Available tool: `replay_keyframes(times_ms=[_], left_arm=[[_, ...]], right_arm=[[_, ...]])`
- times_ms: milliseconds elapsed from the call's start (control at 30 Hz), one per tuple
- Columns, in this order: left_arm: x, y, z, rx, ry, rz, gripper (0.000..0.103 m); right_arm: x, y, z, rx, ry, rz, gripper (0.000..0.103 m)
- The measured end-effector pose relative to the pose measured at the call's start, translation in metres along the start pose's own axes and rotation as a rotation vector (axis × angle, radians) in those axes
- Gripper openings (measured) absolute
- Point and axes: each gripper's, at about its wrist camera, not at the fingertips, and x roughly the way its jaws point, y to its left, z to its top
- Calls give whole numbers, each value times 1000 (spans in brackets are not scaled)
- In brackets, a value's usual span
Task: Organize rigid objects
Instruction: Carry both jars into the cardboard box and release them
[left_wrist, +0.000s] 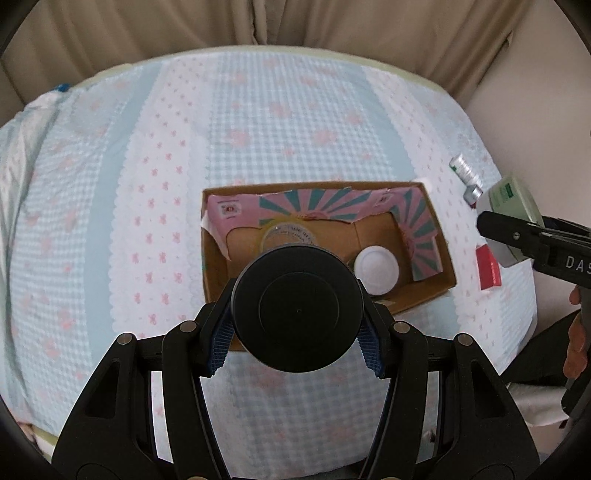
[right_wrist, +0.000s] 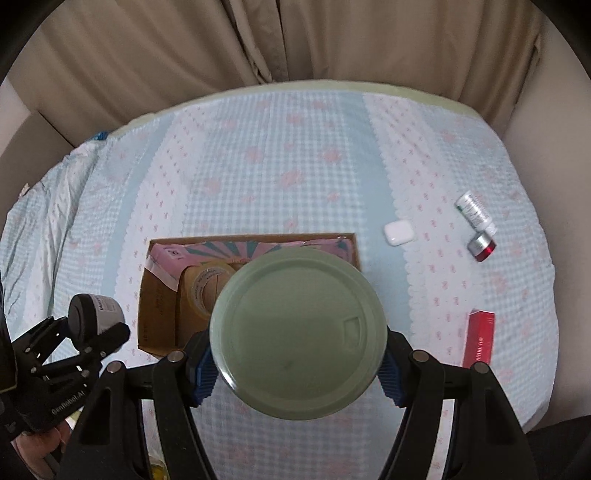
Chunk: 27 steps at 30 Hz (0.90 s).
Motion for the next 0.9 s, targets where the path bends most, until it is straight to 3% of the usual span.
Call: replay_keyframes(times_ms=[367, 633, 900], left_arm=[[65, 4, 16, 37, 91, 2, 54], [118, -5, 7, 136, 185, 8, 54], [135, -14, -4, 281, 216, 30, 54]], right_arm=[[89, 15, 20, -40, 109, 9, 66], [158, 4, 25, 77, 212, 82, 66], [186, 2, 24, 130, 239, 143, 66]])
